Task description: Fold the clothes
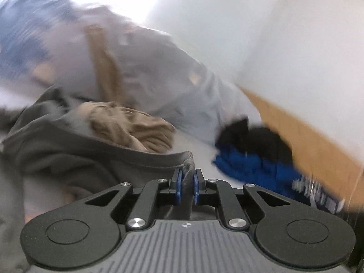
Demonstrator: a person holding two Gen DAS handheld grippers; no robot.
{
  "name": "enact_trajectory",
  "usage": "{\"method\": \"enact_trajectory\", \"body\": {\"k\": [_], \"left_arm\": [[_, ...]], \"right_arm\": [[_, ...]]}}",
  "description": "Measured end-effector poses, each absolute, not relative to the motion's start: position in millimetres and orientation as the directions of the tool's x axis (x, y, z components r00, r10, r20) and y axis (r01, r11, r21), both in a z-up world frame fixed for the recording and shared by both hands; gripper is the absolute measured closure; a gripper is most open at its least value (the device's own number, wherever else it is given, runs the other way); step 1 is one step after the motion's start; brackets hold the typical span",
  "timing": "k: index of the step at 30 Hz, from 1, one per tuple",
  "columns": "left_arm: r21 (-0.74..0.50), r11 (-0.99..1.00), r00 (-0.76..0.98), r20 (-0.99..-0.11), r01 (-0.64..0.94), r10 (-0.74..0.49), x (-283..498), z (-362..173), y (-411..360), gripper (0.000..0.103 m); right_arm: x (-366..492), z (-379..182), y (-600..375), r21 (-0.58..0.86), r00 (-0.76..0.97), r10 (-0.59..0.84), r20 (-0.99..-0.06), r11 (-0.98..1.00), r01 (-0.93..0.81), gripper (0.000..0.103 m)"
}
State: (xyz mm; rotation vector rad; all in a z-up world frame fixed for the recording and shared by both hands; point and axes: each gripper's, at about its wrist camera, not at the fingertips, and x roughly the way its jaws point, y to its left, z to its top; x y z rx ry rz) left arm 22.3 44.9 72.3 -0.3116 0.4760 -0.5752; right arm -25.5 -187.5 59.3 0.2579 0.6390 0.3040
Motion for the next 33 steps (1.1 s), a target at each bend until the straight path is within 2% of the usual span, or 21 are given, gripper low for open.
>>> {"method": "enact_trajectory", "body": {"k": [4,8,14,19,24,28,33], "left_arm": [[-0.324,0.806,0.691,-0.414,0.496,-0.592,18.3,62.8,20.2,0.087],[-0.24,0.838,0.688,-0.484,0.491,-0.541,16.1,52.8,8.9,0.087],[-0.278,0.854,0.7,-0.49,0.44,-0.52,16.0,49.3,16.8,0.089],[-0.314,0.863,0.728,-0.466,0.396,-0.504,-4.6,52.3,20.2,0.09],[-0.478,0.84,0.733,-0.47,0.257,-0.492,-17.9,34.8,42.2,0.09],[-0.647,0.758,0.758,-0.451,0.087,-0.471,-19.8,21.5,72.0,0.091],[-0.786,0.614,0.802,-0.409,-0.068,-0.435,-29.5,17.7,106.8,0.091]], "right_arm": [[-22.5,61.4,-213.7,0.323,0.786,0.289,-0.546,0.939,-0.121,0.035],[-18.6,57.6,-235.5,0.359,0.793,0.261,-0.551,0.932,-0.056,0.035],[-14.0,55.5,-233.1,0.37,0.786,0.29,-0.545,0.925,-0.084,0.035],[-12.7,80.3,-228.5,0.344,0.798,0.342,-0.495,0.921,-0.182,0.035],[-5.6,135.7,-180.6,0.132,0.76,0.456,-0.462,0.883,-0.45,0.034],[8.8,165.0,-95.6,-0.122,0.645,0.536,-0.544,0.711,-0.693,0.034],[22.8,164.9,0.8,-0.334,0.552,0.506,-0.662,0.461,-0.822,0.035]]}}
